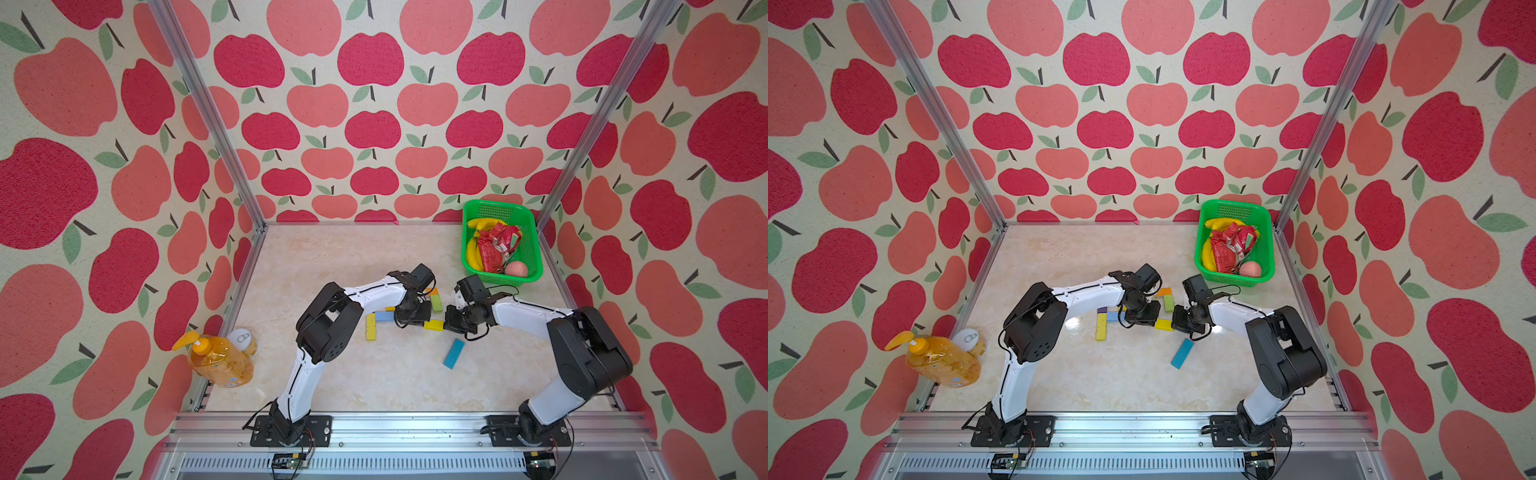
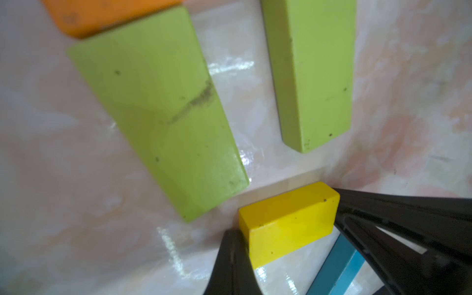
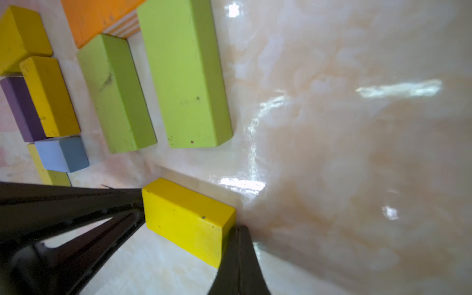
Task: Assemble the letter p with building blocks
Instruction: Assemble the building block at the center of the board.
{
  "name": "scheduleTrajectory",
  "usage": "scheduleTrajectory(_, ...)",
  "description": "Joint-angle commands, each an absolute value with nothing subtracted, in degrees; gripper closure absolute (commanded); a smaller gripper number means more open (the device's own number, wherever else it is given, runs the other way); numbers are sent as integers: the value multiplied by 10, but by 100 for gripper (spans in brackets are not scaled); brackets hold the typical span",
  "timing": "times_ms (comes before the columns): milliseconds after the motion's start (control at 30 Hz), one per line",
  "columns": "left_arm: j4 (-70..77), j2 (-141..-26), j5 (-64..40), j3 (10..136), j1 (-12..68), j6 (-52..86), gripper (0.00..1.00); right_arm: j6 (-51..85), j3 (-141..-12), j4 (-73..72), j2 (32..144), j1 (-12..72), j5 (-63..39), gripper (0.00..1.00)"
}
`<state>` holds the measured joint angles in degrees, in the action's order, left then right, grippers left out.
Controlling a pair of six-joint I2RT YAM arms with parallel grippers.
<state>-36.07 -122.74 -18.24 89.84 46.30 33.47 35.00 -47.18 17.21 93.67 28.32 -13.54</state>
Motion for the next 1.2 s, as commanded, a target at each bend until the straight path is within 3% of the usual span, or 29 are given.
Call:
scheduleTrajectory(0,-385,-1247,-194,924,465,321,100,328,-471,215,960,277,-109,100)
scheduleTrajectory(1167,-429,-1307,-200,993,459,329,100,284,-530,236,1027,245,-134,100)
